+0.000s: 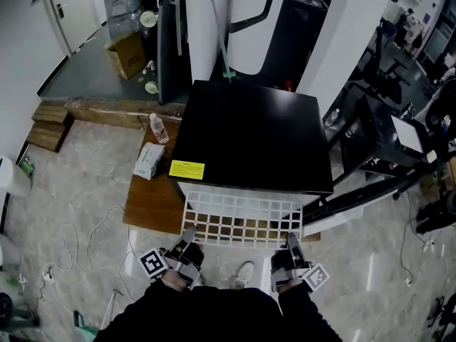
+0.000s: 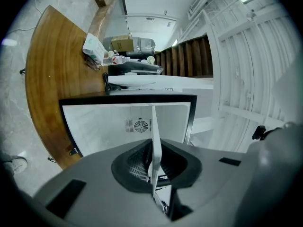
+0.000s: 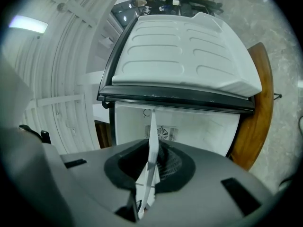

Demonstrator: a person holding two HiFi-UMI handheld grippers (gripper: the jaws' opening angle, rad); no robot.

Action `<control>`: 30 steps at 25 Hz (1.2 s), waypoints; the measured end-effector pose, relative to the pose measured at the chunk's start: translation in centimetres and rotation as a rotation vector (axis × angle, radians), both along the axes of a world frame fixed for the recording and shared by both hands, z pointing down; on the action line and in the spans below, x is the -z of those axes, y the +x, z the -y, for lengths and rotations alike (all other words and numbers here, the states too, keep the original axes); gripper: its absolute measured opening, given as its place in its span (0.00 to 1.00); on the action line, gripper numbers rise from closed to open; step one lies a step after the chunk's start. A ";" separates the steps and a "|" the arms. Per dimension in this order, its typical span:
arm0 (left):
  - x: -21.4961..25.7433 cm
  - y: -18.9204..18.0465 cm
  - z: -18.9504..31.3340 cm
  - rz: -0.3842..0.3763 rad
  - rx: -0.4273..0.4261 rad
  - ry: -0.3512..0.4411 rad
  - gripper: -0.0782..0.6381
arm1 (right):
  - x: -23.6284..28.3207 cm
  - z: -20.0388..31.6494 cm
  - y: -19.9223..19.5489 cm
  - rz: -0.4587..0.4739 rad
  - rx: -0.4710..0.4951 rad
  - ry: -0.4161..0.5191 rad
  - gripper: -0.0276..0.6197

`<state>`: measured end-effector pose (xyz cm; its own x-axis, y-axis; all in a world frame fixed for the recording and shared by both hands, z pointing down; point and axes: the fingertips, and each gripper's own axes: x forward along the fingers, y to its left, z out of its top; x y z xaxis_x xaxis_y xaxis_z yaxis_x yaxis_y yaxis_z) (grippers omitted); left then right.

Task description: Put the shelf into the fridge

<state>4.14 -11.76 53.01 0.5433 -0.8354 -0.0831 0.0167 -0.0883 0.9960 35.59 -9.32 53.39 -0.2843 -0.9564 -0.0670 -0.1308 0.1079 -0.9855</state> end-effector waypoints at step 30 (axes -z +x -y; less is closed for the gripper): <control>-0.5 0.1 1.4 0.002 0.058 -0.064 0.15 | 0.0 1.7 0.7 0.023 -0.036 -0.017 0.09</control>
<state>4.28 -13.19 53.51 0.4937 -0.8692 -0.0274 0.0117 -0.0249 0.9996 36.25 -10.99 53.42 -0.2485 -0.9670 -0.0562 -0.1120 0.0864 -0.9899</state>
